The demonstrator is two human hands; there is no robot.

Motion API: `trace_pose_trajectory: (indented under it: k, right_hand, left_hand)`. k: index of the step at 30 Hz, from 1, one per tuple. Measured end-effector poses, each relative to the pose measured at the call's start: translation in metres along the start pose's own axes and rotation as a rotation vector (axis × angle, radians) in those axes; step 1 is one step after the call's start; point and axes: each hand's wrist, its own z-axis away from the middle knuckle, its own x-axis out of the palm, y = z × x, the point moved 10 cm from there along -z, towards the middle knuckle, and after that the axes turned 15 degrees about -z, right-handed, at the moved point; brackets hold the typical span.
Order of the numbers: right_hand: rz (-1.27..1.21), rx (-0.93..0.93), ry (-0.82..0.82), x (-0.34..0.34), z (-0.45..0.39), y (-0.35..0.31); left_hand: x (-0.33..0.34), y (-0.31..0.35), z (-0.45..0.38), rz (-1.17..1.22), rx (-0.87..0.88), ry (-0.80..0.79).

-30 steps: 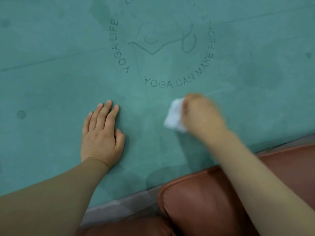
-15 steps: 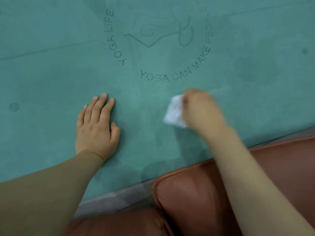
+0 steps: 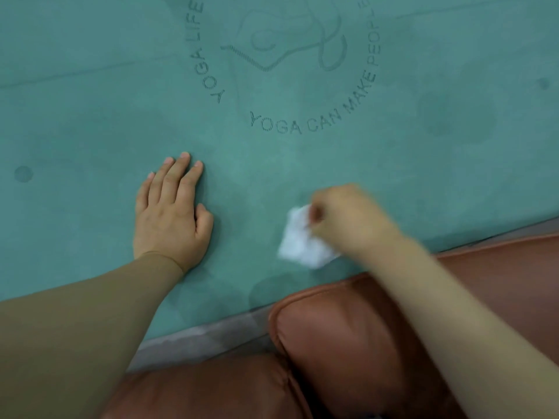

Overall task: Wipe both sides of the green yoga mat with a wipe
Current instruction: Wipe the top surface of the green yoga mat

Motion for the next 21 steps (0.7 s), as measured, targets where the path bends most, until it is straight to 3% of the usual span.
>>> trace_pose_trajectory:
  k: [2,3,7,9,12,17,21]
  right_hand:
    - [0.029,-0.256,-0.225,0.055,0.018,-0.074]
    - [0.039,-0.308,-0.245,0.060,0.020,-0.082]
    - [0.139,-0.016,-0.181,0.006,0.006,0.029]
    - [0.036,0.119,-0.051,-0.025,0.017,0.073]
    - [-0.129,0.185,0.139,-0.022,0.040,0.085]
    - [-0.382,0.207,0.289,-0.003,0.074,0.096]
    - [-0.342,0.178,0.218,0.013,0.093,0.089]
  left_hand:
    - [0.000,0.000,0.000,0.005,-0.001,0.009]
    - [-0.001,0.000,0.000,0.008,0.000,0.013]
    - [-0.001,0.000,0.000,0.007,0.009,0.019]
    - [-0.001,0.000,0.000,0.015,0.010,0.018]
    - [-0.002,-0.001,0.000,0.015,0.011,0.015]
    - [0.000,0.000,0.000,0.016,0.012,-0.001]
    - [0.000,-0.001,0.000,0.015,0.012,0.002]
